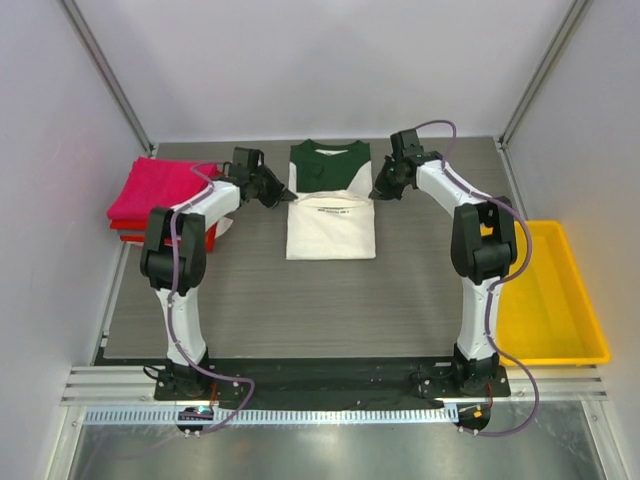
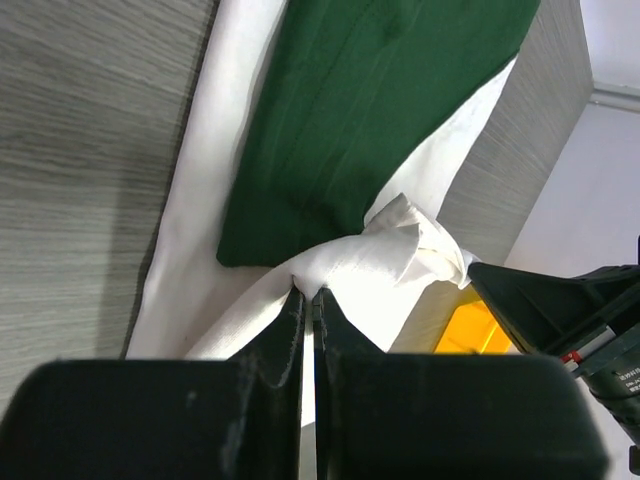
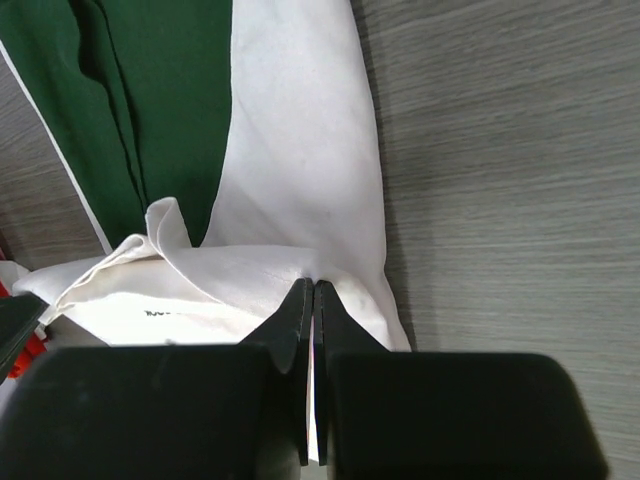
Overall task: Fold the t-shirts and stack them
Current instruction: Fold the tshirt
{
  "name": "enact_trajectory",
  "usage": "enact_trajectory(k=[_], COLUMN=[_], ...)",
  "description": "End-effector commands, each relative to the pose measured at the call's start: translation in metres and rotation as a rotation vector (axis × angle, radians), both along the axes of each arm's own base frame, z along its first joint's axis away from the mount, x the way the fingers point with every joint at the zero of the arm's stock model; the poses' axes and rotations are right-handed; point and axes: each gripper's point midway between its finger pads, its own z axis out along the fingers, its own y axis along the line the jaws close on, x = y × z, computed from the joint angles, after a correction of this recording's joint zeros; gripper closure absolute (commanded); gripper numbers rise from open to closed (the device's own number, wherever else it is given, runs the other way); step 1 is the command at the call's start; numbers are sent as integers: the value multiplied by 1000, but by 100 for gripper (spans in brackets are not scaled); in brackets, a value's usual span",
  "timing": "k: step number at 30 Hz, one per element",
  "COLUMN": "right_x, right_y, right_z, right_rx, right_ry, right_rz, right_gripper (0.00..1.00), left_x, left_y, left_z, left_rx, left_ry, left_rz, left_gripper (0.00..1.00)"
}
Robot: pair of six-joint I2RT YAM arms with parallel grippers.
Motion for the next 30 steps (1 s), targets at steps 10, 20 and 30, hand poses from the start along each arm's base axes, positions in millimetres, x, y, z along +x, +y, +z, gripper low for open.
enact_trajectory(k=[10, 20, 30], right_x=[27, -85, -143], right_y=[-11, -4, 4], right_z=[32, 6, -25], right_rx=[-13, 130, 218], right_ry=[-143, -43, 28], right_rz=[-15, 92, 129], right_gripper=[30, 44, 50], left_x=[31, -70, -131], left_y=[10, 16, 17], left_z=[16, 3, -18], left_rx=[-45, 6, 42], left_ry=[-63, -11, 31], left_rz=[-32, -95, -148], left_gripper=[20, 28, 37])
